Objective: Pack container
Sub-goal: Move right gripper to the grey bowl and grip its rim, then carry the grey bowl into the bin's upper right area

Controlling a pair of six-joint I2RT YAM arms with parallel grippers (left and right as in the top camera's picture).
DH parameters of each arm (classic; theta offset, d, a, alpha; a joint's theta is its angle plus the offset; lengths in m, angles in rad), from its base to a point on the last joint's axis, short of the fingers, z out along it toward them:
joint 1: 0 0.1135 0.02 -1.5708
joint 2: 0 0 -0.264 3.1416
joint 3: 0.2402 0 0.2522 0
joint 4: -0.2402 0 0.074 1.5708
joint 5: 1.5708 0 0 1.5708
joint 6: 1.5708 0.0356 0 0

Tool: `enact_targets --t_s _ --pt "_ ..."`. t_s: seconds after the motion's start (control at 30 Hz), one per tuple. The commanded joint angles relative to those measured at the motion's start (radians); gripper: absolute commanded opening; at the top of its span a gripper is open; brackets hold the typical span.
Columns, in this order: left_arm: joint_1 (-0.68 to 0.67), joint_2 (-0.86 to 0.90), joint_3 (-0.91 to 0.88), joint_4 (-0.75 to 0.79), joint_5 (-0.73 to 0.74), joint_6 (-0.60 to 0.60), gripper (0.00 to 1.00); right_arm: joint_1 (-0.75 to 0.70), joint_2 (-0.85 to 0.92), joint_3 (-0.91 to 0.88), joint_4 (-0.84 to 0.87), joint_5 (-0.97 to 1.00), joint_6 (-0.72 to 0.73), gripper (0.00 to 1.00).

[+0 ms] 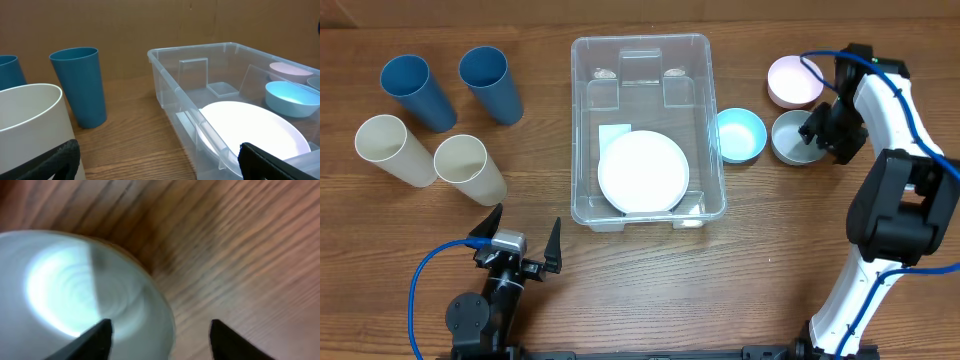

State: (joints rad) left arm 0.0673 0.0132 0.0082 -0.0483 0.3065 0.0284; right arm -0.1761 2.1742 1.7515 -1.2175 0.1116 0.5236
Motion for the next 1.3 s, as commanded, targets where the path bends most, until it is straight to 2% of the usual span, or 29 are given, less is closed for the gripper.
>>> enact_targets --t_s 0.0,0.03,0.1,0.17,0.37,0.47,0.63,0.8,0.9,1.0,1.17,1.27 --pt "0.007 -0.008 -0.003 0.000 0.000 -0.013 1.00 0.003 -0.014 -0.045 0.042 0.003 0.005 0.43" --pt "0.007 -0.008 -0.003 0.000 0.000 -0.013 1.00 0.003 -0.014 -0.045 0.047 0.003 0.005 0.37" --pt "0.007 -0.008 -0.003 0.000 0.000 -0.013 1.00 0.002 -0.014 -0.045 0.050 0.003 0.005 0.18" --pt "0.007 -0.008 -0.003 0.000 0.000 -0.013 1.00 0.001 -0.014 -0.045 0.051 0.004 0.005 0.04" --pt "0.007 -0.008 -0.003 0.000 0.000 -0.013 1.00 0.001 -0.014 -0.039 0.033 0.004 0.005 0.04" --pt "0.007 -0.008 -0.003 0.000 0.000 -0.013 1.00 -0.002 -0.025 0.026 -0.031 0.004 0.005 0.04" --pt "0.007 -0.008 -0.003 0.000 0.000 -0.013 1.00 0.003 -0.139 0.181 -0.124 0.004 0.000 0.04" --pt "0.007 -0.008 -0.003 0.000 0.000 -0.013 1.00 0.036 -0.293 0.232 -0.134 -0.022 -0.034 0.04" --pt "0.007 -0.008 -0.003 0.000 0.000 -0.013 1.00 0.121 -0.388 0.234 -0.082 -0.098 -0.108 0.04" --pt "0.007 -0.008 -0.003 0.000 0.000 -0.013 1.00 0.298 -0.443 0.234 0.008 -0.087 -0.136 0.04" --pt "0.007 -0.008 -0.003 0.000 0.000 -0.013 1.00 0.587 -0.414 0.232 0.177 0.119 -0.140 0.04" --pt "0.007 -0.008 -0.003 0.000 0.000 -0.013 1.00 0.656 -0.368 0.232 0.247 0.182 -0.139 0.04"
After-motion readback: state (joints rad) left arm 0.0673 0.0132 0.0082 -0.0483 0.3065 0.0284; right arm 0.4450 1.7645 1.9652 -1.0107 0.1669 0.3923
